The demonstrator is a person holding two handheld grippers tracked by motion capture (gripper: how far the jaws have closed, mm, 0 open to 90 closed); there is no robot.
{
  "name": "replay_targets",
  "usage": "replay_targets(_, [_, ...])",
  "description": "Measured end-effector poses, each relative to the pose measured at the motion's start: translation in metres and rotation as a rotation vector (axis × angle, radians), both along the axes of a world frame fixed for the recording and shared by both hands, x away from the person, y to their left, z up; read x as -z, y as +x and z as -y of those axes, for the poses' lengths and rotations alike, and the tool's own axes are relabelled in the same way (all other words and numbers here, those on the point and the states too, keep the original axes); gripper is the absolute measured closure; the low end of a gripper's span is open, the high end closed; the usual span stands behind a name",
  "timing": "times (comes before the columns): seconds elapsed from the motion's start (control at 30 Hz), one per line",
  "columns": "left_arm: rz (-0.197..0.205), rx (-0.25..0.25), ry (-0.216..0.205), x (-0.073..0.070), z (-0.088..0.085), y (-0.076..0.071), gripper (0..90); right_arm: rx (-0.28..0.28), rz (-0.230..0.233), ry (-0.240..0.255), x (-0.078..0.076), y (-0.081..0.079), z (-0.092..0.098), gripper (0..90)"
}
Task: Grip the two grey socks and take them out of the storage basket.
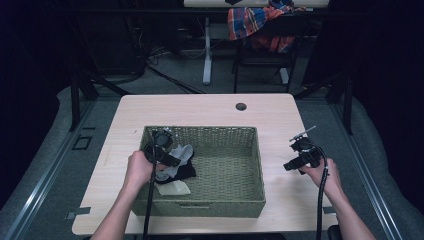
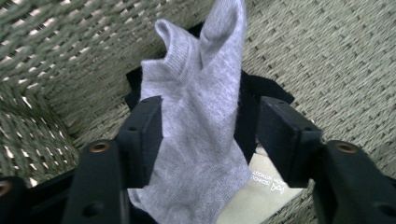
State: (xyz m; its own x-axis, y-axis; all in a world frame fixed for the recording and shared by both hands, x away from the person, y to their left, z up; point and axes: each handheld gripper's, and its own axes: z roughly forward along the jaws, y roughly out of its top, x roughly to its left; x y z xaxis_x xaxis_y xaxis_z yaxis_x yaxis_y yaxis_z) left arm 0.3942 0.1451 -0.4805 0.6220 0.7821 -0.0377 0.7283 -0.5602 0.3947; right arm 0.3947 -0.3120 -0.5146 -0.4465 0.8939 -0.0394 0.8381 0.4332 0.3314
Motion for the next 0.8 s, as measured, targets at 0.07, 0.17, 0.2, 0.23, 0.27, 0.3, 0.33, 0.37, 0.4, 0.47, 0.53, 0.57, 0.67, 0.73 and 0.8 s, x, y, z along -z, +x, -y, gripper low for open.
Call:
replay_targets(0.07, [-0.008, 0.003, 0.0, 0.001, 0.0, 0.0, 48.8, 0.001, 0.0, 0.0, 0.0, 0.0, 0.0, 22.5])
replay_targets(0.17, [-0.014, 0.004, -0.005, 0.003, 0.0, 0.0, 58.7, -0.003, -0.005, -0.001, 0.0, 0.0, 0.0, 22.4])
replay_targets(0.2, [-0.018, 0.008, -0.003, 0.004, 0.0, 0.0, 62.0, -0.003, -0.006, -0.002, 0.0, 0.0, 0.0, 22.4])
replay_targets(0.23, [-0.024, 0.009, -0.003, 0.005, 0.0, 0.0, 66.7, -0.003, -0.004, -0.002, 0.0, 0.0, 0.0, 22.2])
replay_targets(0.27, [-0.032, 0.017, -0.001, 0.005, 0.0, 0.0, 70.0, -0.003, -0.004, -0.002, 0.0, 0.0, 0.0, 22.2])
replay_targets(0.3, [-0.032, 0.025, 0.0, 0.006, 0.0, 0.0, 73.0, -0.004, -0.004, -0.003, 0.0, 0.0, 0.0, 22.2])
replay_targets(0.33, [-0.03, 0.025, -0.002, 0.006, 0.001, -0.001, 79.2, -0.003, -0.005, -0.003, 0.0, 0.0, 0.0, 22.2])
replay_targets(0.37, [-0.028, 0.027, 0.001, 0.005, 0.002, -0.002, 79.2, -0.003, -0.005, -0.003, 0.0, 0.0, 0.0, 22.2])
replay_targets(0.4, [-0.021, 0.037, 0.005, 0.004, 0.002, -0.002, 82.5, -0.004, -0.004, -0.004, 0.0, 0.0, 0.0, 22.2])
replay_targets(0.47, [-0.015, 0.037, 0.006, 0.003, 0.002, -0.003, 83.4, 0.001, 0.0, -0.003, 0.0, 0.0, 0.0, 22.2])
replay_targets(0.53, [-0.007, 0.039, 0.002, 0.0, 0.0, -0.004, 84.5, -0.004, -0.002, -0.004, 0.0, 0.0, 0.0, 22.1])
replay_targets(0.57, [0.002, 0.038, 0.001, -0.002, -0.001, -0.005, 84.6, -0.004, -0.002, -0.005, 0.0, 0.0, 0.0, 22.1])
replay_targets(0.67, [0.022, 0.034, -0.011, -0.009, -0.005, -0.006, 84.8, 0.0, 0.0, -0.004, 0.0, 0.0, 0.0, 22.1])
replay_targets(0.73, [0.033, 0.026, -0.015, -0.013, -0.008, -0.006, 84.9, 0.0, 0.0, -0.003, 0.0, 0.0, 0.0, 22.0])
replay_targets(0.8, [0.038, 0.021, -0.02, -0.016, -0.011, -0.007, 85.0, -0.003, -0.005, -0.004, 0.0, 0.0, 0.0, 21.9])
